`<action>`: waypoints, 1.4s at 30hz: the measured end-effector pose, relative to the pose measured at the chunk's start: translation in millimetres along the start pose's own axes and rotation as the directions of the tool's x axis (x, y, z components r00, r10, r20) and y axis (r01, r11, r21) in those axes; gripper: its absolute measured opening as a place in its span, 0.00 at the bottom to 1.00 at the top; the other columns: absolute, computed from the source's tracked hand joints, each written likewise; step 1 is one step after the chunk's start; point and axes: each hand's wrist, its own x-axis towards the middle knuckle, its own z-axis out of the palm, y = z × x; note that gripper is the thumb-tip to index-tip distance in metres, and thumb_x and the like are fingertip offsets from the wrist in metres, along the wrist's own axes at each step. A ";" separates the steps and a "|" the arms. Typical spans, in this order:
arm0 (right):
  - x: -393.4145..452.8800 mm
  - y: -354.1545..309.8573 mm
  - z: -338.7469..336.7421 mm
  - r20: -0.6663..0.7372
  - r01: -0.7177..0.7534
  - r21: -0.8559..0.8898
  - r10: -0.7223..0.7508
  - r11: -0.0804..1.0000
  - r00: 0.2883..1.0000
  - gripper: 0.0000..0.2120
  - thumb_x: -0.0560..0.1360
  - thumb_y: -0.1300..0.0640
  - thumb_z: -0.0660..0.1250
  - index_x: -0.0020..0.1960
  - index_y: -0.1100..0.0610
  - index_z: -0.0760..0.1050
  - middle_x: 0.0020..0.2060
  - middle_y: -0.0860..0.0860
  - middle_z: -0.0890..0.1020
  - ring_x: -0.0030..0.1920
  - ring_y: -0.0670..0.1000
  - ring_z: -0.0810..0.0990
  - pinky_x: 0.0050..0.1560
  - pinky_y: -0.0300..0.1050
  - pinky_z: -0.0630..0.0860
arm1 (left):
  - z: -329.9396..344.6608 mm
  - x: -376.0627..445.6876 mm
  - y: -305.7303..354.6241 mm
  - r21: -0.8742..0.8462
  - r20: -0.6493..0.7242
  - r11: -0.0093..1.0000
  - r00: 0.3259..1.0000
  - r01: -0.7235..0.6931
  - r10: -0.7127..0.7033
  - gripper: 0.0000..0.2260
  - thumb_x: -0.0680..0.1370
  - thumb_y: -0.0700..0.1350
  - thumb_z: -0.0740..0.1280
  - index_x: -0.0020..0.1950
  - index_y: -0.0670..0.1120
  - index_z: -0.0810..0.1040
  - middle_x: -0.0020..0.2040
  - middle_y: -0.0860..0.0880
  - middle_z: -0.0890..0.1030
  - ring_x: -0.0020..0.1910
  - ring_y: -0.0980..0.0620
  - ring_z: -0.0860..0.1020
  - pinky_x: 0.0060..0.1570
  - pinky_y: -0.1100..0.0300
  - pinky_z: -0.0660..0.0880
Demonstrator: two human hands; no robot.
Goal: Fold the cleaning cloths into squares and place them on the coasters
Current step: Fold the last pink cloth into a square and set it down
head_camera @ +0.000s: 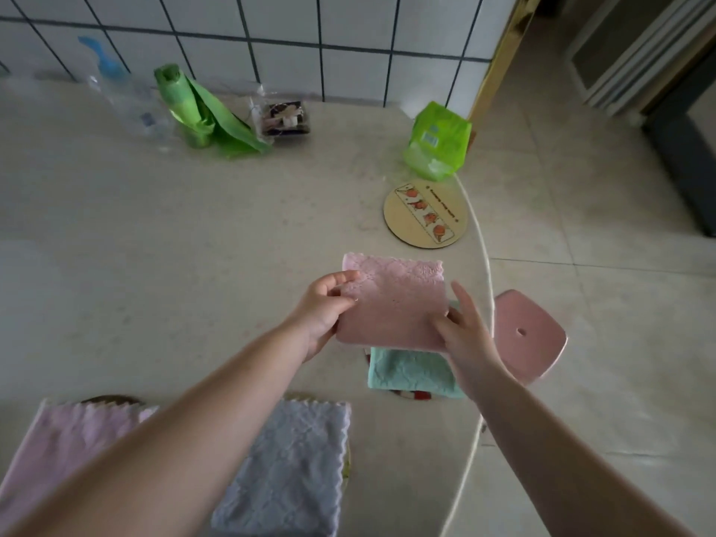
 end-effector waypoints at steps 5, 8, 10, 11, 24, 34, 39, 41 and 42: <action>45.0 -26.3 -32.1 0.082 0.171 -0.307 -0.153 0.936 0.985 0.25 0.75 0.67 0.61 0.68 0.49 0.66 0.58 0.50 0.74 0.47 0.45 0.76 0.43 0.36 0.75 | 40.1 34.4 11.1 0.025 -0.078 1.000 0.997 -0.014 0.016 0.17 0.76 0.31 0.60 0.50 0.53 0.76 0.53 0.45 0.77 0.43 0.52 0.76 0.37 0.62 0.72; 83.7 -32.5 -40.9 0.142 0.225 -0.383 -0.183 0.896 0.973 0.26 0.73 0.70 0.60 0.67 0.50 0.68 0.60 0.48 0.72 0.47 0.46 0.76 0.41 0.33 0.77 | 51.8 66.6 20.8 0.096 -0.089 0.994 0.994 -0.054 0.063 0.21 0.75 0.32 0.60 0.55 0.57 0.77 0.63 0.46 0.75 0.53 0.50 0.76 0.47 0.58 0.74; 111.6 -35.2 -44.1 0.156 0.249 -0.401 -0.202 0.882 0.967 0.29 0.71 0.70 0.62 0.68 0.49 0.67 0.64 0.49 0.71 0.56 0.51 0.75 0.52 0.44 0.78 | 59.2 88.7 31.3 0.170 -0.095 0.981 0.990 -0.092 0.109 0.24 0.74 0.32 0.59 0.63 0.54 0.75 0.67 0.48 0.73 0.59 0.49 0.75 0.54 0.57 0.74; 124.9 -37.3 -44.7 0.158 0.263 -0.415 -0.216 0.871 0.964 0.30 0.70 0.70 0.63 0.69 0.49 0.66 0.65 0.49 0.71 0.58 0.52 0.75 0.55 0.48 0.77 | 63.8 99.2 37.4 0.198 -0.105 0.973 0.985 -0.116 0.139 0.25 0.73 0.31 0.59 0.65 0.52 0.73 0.67 0.48 0.72 0.59 0.49 0.75 0.54 0.59 0.72; 226.0 -50.5 -49.3 0.152 0.319 -0.513 -0.282 0.797 0.947 0.30 0.69 0.68 0.65 0.68 0.52 0.68 0.65 0.52 0.72 0.61 0.51 0.72 0.59 0.44 0.70 | 77.7 184.5 64.3 0.563 -0.026 0.787 0.946 -0.254 0.324 0.24 0.74 0.30 0.60 0.69 0.43 0.69 0.65 0.46 0.73 0.59 0.51 0.74 0.55 0.70 0.66; 226.8 -60.6 -59.4 0.254 0.426 -0.770 -0.386 0.475 0.887 0.28 0.70 0.62 0.67 0.68 0.52 0.68 0.72 0.55 0.60 0.69 0.56 0.64 0.65 0.46 0.65 | 72.7 183.8 50.7 0.949 0.079 0.225 0.858 -0.220 0.508 0.24 0.73 0.38 0.64 0.70 0.46 0.67 0.71 0.45 0.63 0.68 0.44 0.63 0.65 0.50 0.63; 208.1 -52.3 -64.8 0.490 0.512 -0.859 -0.303 -0.008 0.817 0.32 0.76 0.43 0.58 0.75 0.49 0.51 0.76 0.49 0.49 0.75 0.52 0.47 0.72 0.63 0.45 | 72.3 169.6 35.2 0.941 0.337 -0.151 0.858 -0.302 0.387 0.25 0.80 0.52 0.51 0.76 0.46 0.51 0.77 0.47 0.46 0.76 0.50 0.43 0.72 0.42 0.44; 202.1 -40.6 -66.3 0.469 0.461 -0.883 -0.180 -0.085 0.865 0.34 0.76 0.38 0.51 0.75 0.48 0.39 0.75 0.47 0.41 0.75 0.50 0.40 0.72 0.63 0.39 | 70.5 175.1 32.3 0.950 0.306 -0.161 0.907 -0.269 0.289 0.26 0.81 0.55 0.48 0.76 0.49 0.44 0.77 0.49 0.41 0.75 0.53 0.39 0.72 0.42 0.42; 199.7 -38.0 -66.6 0.456 0.446 -0.890 -0.154 -0.095 0.877 0.35 0.76 0.37 0.49 0.75 0.48 0.36 0.75 0.47 0.39 0.75 0.50 0.39 0.72 0.63 0.39 | 70.1 177.3 32.9 0.950 0.301 -0.165 0.915 -0.264 0.268 0.26 0.81 0.56 0.48 0.76 0.50 0.43 0.77 0.50 0.40 0.75 0.53 0.39 0.72 0.42 0.42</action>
